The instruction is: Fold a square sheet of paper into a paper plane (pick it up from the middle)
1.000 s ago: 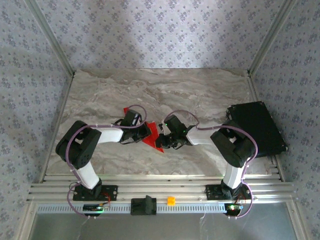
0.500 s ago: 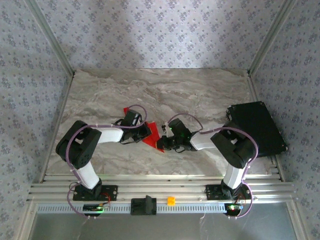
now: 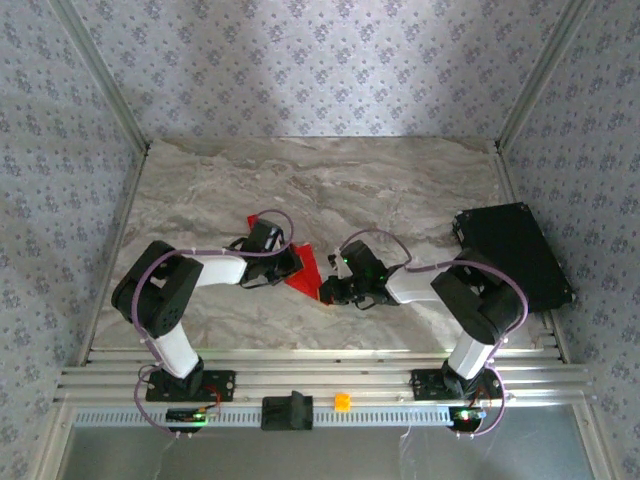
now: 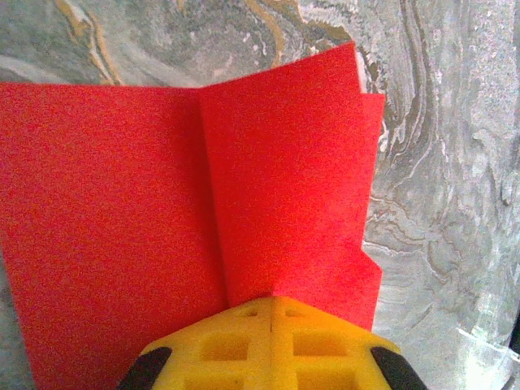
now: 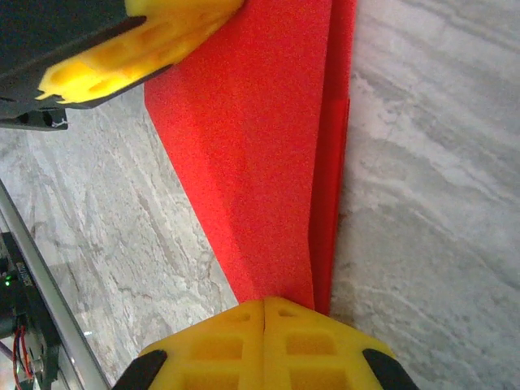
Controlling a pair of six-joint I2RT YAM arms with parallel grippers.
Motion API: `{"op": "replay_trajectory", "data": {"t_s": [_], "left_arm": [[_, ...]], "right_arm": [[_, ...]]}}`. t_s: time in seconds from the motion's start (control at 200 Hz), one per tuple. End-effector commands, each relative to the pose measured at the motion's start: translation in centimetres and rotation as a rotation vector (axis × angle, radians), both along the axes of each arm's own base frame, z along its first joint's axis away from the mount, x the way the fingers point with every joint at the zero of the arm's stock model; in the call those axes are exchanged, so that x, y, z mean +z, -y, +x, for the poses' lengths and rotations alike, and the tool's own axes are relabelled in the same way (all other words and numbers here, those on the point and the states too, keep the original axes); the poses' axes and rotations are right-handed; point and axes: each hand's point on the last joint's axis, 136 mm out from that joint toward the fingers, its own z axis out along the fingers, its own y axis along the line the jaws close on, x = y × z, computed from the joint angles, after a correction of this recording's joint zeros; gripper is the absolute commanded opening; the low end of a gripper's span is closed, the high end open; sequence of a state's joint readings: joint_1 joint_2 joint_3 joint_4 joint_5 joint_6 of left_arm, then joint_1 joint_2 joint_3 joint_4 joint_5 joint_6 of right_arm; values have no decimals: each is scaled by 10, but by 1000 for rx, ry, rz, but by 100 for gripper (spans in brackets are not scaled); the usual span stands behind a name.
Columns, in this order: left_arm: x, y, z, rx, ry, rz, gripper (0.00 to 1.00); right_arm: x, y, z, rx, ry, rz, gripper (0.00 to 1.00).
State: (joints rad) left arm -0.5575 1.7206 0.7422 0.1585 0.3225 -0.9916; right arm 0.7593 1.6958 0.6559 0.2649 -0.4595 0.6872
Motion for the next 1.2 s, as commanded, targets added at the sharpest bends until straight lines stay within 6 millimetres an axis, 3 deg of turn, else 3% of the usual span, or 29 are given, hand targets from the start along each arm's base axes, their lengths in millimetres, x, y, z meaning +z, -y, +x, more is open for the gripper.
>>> {"op": "replay_trajectory", "data": {"t_s": [0.0, 0.46, 0.63, 0.85, 0.984, 1.194], "left_arm": [[-53, -38, -30, 36, -148, 196, 3], [-55, -37, -30, 32, -154, 196, 3], [-54, -37, -31, 28, -152, 195, 3], [-53, -35, -32, 23, -148, 193, 3], [-52, -33, -31, 18, -145, 191, 3], [-52, -33, -32, 15, -146, 192, 2]], "right_arm": [[-32, 30, -38, 28, -116, -140, 0], [-38, 49, -61, 59, -126, -205, 0], [-24, 49, -59, 39, -105, -171, 0], [26, 30, -38, 8, -39, -16, 0], [46, 10, -19, 5, -13, 35, 0], [40, -11, 14, -48, -45, 17, 0]]}}
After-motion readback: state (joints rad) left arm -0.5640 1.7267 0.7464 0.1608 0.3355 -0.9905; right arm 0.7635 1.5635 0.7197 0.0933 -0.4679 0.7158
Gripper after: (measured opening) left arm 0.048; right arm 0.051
